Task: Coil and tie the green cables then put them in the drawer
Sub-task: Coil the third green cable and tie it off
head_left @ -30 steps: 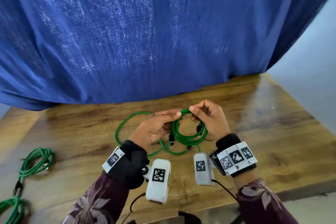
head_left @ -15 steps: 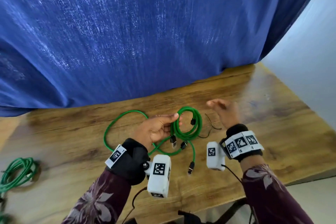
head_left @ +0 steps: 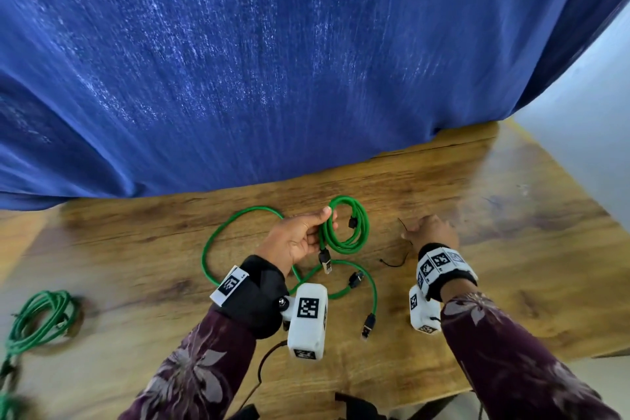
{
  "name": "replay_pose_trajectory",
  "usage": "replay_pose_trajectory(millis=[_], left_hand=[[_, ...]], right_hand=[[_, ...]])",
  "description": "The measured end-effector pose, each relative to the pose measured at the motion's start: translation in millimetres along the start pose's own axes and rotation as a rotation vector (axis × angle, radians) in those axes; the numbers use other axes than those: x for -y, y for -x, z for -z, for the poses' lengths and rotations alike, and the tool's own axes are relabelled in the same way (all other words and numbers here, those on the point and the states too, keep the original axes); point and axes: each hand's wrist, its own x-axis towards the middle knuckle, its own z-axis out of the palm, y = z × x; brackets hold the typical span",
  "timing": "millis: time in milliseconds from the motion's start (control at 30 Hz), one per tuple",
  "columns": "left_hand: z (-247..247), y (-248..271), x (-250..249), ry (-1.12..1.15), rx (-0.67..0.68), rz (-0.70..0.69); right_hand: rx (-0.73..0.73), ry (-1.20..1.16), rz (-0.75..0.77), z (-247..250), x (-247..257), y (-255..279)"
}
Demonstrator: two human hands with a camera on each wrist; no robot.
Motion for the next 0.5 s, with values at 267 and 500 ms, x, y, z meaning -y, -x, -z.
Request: replay_pose_trajectory(millis=[267, 500], left_hand=[[5, -2, -3, 0.038, -0.01, -0.02], [7, 1, -9, 0.049, -0.016, -0.073]], right_hand=[[-0.073, 0.11, 0.026, -9, 0, 1], [-0.289, -0.432, 0.157, 11, 6, 3]])
